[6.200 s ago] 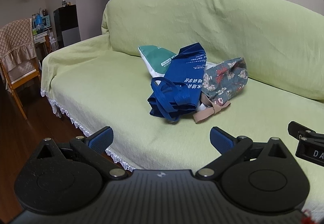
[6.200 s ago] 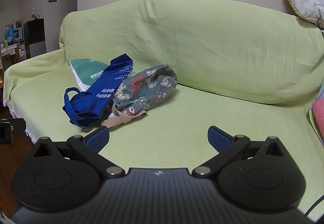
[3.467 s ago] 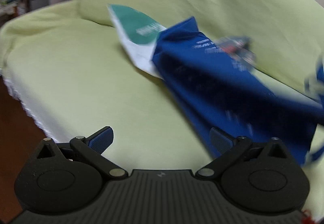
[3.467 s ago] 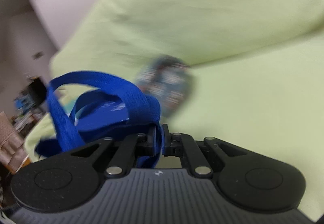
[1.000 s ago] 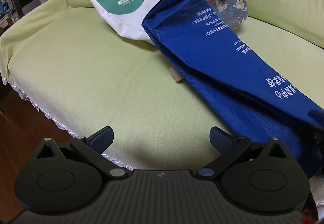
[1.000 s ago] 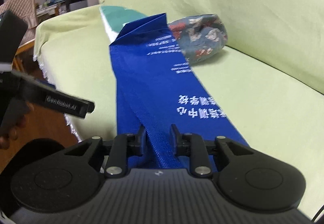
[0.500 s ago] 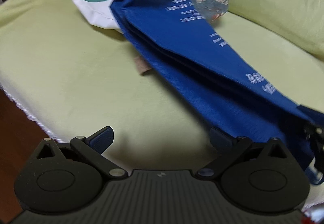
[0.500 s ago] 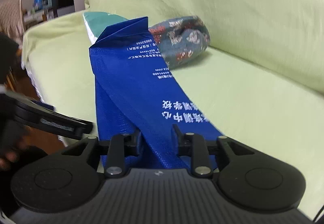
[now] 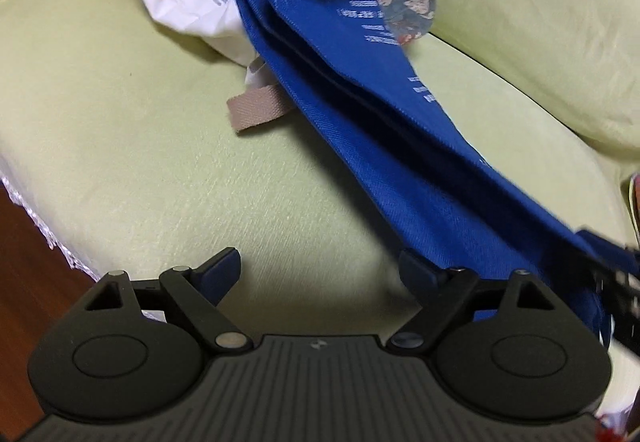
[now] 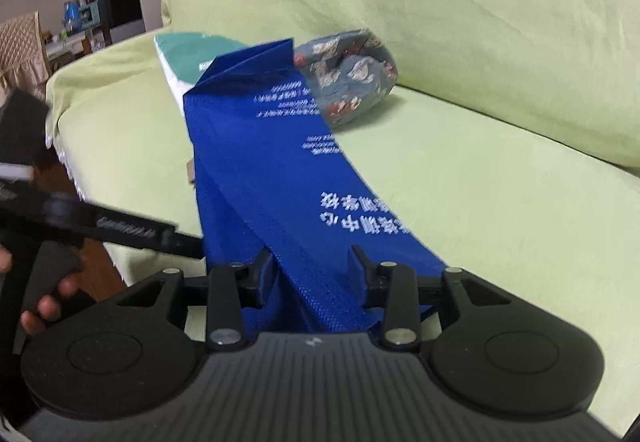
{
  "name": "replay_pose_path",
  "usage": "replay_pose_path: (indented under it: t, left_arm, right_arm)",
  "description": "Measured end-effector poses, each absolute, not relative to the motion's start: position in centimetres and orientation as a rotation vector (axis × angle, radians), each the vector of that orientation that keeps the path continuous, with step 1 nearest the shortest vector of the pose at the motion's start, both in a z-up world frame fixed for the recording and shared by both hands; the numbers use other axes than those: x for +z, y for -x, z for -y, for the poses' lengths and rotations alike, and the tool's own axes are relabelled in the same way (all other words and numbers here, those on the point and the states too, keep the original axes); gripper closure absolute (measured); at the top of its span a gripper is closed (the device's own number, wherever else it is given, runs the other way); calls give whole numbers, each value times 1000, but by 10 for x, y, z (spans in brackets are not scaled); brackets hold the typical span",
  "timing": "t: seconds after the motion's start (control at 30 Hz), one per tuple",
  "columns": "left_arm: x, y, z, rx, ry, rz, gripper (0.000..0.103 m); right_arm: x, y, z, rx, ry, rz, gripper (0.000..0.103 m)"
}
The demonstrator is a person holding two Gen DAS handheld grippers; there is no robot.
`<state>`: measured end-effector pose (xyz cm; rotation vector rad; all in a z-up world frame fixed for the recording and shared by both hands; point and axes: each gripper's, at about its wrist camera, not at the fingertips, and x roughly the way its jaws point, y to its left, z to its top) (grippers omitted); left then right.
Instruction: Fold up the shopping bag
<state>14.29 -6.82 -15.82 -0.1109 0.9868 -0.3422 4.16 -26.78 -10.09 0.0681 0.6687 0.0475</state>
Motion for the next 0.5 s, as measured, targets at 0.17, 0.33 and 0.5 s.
replay_pose_path:
  t: [0.17,0.33,0.5]
  left_arm:
    - [-148,-136,64,-384,131,-993,15]
    - [-139,-132,70,-418,110,-956,13]
    - [-146,-137,74,-394,79,-959,13]
  right_arm:
    - [-91,-35,272,27,-1,-626,91]
    - [-86,-33,283,103,-86,-667,86]
    - [-89,-32,299,97,-185,-672,85]
